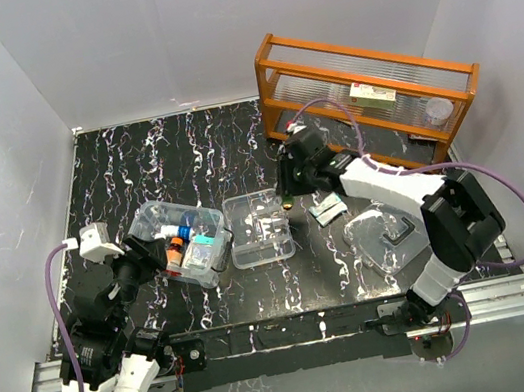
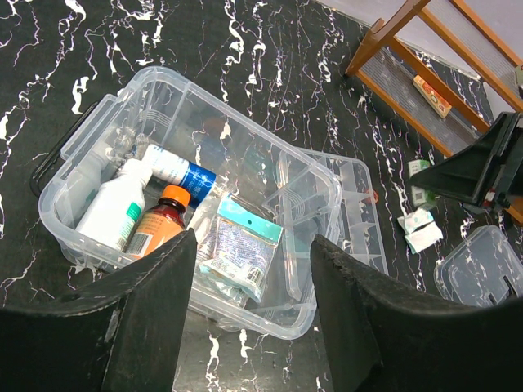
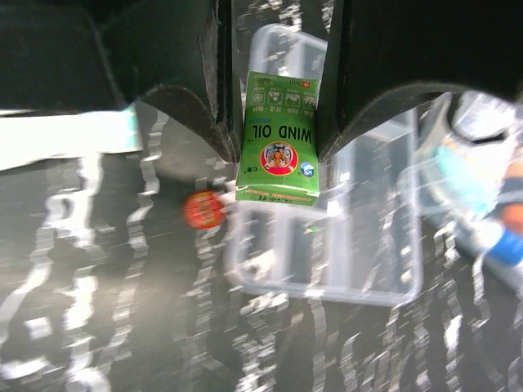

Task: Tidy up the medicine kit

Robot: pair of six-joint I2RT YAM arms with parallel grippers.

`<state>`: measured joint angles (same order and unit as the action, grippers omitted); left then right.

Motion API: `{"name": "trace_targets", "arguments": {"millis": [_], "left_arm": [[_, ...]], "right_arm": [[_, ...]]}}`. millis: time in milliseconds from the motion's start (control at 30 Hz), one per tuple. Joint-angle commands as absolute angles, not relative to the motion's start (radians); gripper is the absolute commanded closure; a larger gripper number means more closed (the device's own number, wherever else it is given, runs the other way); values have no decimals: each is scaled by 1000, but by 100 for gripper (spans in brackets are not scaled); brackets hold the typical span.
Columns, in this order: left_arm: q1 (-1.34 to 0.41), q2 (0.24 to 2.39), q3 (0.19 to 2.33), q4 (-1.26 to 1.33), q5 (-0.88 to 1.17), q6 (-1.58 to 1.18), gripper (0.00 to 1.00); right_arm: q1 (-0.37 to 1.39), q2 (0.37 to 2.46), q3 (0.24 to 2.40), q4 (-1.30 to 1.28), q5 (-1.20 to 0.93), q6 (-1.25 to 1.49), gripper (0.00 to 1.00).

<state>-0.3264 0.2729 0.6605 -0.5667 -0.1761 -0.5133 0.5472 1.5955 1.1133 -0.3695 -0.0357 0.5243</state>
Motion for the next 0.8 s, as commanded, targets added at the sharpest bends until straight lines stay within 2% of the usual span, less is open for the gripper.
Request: {"name": "trace_targets", "arguments": {"millis": [0,233,767], "left_arm": [[-325,262,679,-564,-181,-509,43],[-325,257,678,-565,-181,-511,43],[-325,255,678,-563,-178,-509,42]], "right_arm": [[703,1557,1107,-253,41,715,64],[858,1676,1200,-238,175,820,63],[918,1922,1378,-303,227,795,62]]}}
